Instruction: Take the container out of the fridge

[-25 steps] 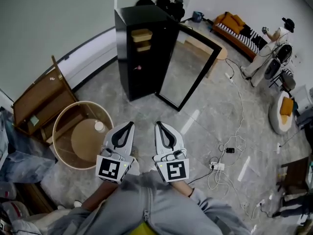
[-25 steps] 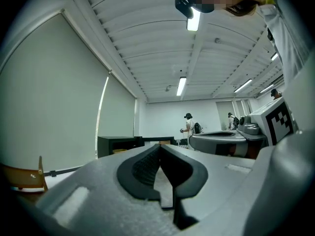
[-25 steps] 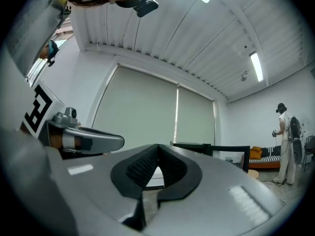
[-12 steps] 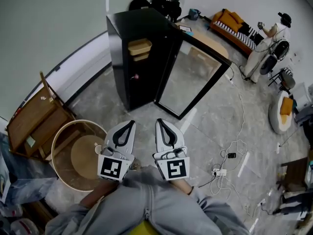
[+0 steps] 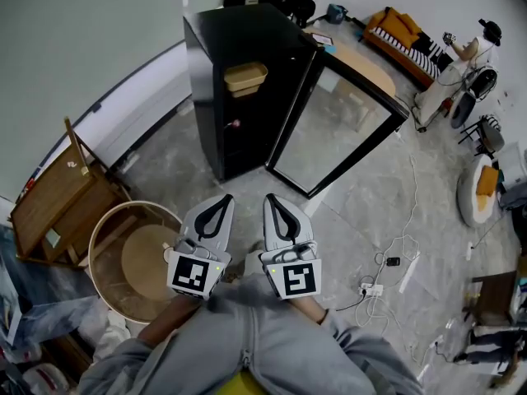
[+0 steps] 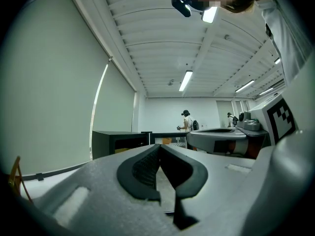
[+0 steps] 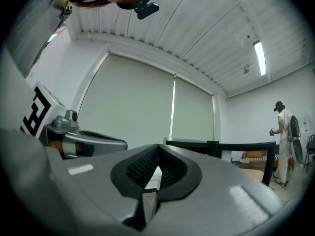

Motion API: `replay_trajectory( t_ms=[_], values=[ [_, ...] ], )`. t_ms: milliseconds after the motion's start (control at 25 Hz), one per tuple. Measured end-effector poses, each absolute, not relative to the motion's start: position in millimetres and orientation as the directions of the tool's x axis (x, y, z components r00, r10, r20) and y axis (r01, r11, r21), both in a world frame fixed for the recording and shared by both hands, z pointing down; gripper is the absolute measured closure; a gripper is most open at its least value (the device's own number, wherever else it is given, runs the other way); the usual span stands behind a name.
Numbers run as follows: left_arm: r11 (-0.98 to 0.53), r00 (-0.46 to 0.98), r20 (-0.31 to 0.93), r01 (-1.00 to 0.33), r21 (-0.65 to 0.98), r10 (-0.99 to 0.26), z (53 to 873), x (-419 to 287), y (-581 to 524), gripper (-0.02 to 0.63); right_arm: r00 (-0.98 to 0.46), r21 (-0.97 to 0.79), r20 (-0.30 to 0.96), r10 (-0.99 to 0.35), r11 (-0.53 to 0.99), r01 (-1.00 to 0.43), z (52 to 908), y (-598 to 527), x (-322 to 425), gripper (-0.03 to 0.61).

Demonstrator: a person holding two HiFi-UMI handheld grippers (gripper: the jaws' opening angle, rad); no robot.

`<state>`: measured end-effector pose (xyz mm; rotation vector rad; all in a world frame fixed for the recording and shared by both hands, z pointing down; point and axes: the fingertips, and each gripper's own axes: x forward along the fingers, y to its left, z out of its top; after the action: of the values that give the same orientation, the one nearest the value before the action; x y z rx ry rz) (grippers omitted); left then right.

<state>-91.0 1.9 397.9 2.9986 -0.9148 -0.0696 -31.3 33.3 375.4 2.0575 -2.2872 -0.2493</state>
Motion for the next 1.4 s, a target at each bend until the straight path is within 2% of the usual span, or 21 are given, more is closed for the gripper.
replay_trajectory(
  t_ms=[640, 960, 1280, 1400],
  values=[
    [-0.753, 0.753, -0.009, -0.658, 0.008, -0.658, 399, -15, -142, 0.617, -0.259, 0.157, -0.003, -0.966, 0.256, -0.954, 399, -135, 47, 0.581],
    [-0.660, 0.660, 0.010, -0.751, 0.022, -0.751, 400, 33, -221, 0.617, -0.395, 0.226, 0.045, -0.918, 0.395, -0.891, 407, -226, 96, 0.581],
    [-0.558, 0.559, 0.030, -0.829, 0.033, -0.829, 412, 63, -269, 0.617, -0.506, 0.282, 0.144, -0.850, 0.526, -0.803, 439, -281, 126, 0.581],
    [-0.542, 0.543, 0.061, -0.840, 0.032, -0.837, 419, 66, -277, 0.617, -0.533, 0.302, 0.180, -0.827, 0.562, -0.770, 454, -292, 130, 0.557]
  ],
)
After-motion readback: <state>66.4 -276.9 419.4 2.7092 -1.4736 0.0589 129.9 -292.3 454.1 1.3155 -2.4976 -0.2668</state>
